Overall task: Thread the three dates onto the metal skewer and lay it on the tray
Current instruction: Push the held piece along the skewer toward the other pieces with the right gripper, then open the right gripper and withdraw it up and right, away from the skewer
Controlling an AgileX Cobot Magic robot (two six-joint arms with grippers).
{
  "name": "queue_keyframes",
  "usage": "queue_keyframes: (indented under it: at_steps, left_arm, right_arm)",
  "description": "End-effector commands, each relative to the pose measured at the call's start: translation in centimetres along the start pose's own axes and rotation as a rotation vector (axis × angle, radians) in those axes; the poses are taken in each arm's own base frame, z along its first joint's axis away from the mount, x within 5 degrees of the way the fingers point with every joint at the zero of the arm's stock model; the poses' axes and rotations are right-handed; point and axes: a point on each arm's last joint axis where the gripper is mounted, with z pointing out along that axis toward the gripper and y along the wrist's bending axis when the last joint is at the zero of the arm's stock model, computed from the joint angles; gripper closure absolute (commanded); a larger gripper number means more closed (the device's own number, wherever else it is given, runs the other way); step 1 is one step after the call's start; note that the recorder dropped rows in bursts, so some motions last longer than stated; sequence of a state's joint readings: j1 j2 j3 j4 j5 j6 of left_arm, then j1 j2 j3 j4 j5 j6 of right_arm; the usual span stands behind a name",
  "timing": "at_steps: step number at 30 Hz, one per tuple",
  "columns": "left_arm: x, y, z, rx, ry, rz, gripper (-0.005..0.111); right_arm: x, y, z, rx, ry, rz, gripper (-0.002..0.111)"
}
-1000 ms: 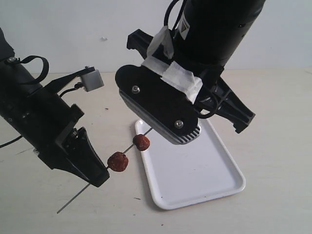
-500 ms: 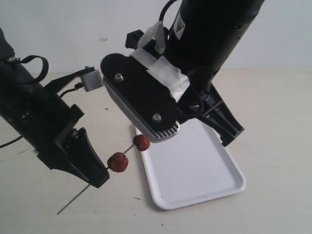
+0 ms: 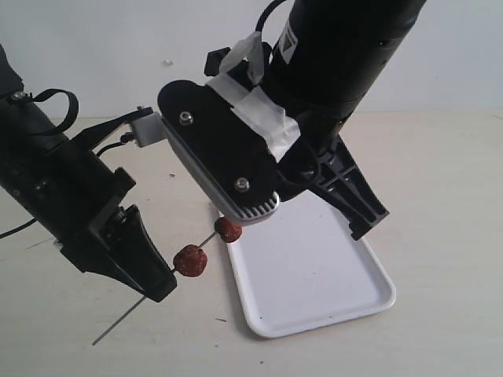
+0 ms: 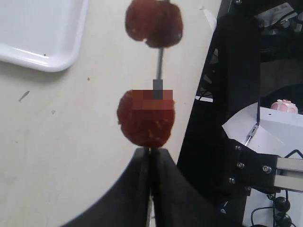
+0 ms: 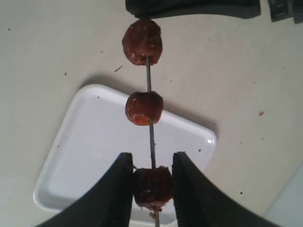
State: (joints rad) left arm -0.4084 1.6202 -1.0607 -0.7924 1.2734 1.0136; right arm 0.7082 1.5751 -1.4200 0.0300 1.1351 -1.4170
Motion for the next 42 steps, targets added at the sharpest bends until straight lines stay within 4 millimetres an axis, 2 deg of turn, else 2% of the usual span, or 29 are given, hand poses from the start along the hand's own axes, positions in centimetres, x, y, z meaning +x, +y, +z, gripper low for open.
queue_keyframes:
  at_steps: [1, 5, 10, 14, 20, 23, 25, 27, 30, 35, 37, 42]
  left_arm:
    - [-0.7, 0.1, -0.4, -0.037, -0.063, -0.029, 0.107]
    - [-0.7, 0.1, -0.4, -0.037, -0.063, -0.029, 0.107]
    - [-0.7, 0.1, -0.4, -0.037, -0.063, -0.029, 0.107]
    - [-0.7, 0.1, -0.4, -0.037, -0.063, -0.029, 0.107]
    - [-0.7, 0.1, -0.4, -0.037, -0.063, -0.029, 0.107]
    - [-0.7, 0.1, -0.4, -0.037, -0.062, -0.025, 0.107]
    - [-0.7, 0.1, -0.4, -0.037, -0.063, -0.025, 0.107]
    - [-1.0, 0.5, -0.4, -0.071, -0.087, -0.028, 0.107]
    - [-1.4, 1.1, -0.4, -0.131, -0.136, -0.042, 0.107]
    - [-2.6, 1.1, -0.7, -0.117, -0.28, -0.198, 0.107]
    - [-3.0, 0.9, -0.8, -0.069, -0.329, -0.288, 0.107]
    - [-3.3, 0.9, -0.9, -0.063, -0.361, -0.31, 0.107]
  right_arm:
    - [-0.7, 0.0, -0.2, 0.004, -0.044, 0.087, 0.08]
    - [-0.7, 0.2, -0.2, -0.016, -0.04, 0.083, 0.079]
    - [-0.7, 0.2, -0.2, -0.018, -0.044, 0.107, 0.067]
    - [-0.9, 0.1, -0.2, -0.011, -0.057, 0.218, 0.058]
    - [-0.8, -0.4, -0.5, 0.063, -0.062, 0.279, 0.057]
    - [-0.8, -0.5, -1.5, 0.109, -0.089, 0.476, 0.057]
    - [-0.7, -0.6, -2.8, 0.152, -0.103, 0.634, 0.058]
    - [0.0, -0.5, -4.4, 0.217, -0.074, 0.812, 0.059]
    - [1.2, 0.1, -6.8, 0.337, -0.018, 0.99, 0.059]
    - [3.4, 1.8, -9.8, 0.498, 0.085, 1.414, 0.059]
    - [3.8, 2.4, -10.6, 0.536, 0.107, 1.465, 0.059]
    - [4.0, 2.7, -11.3, 0.565, 0.095, 1.469, 0.059]
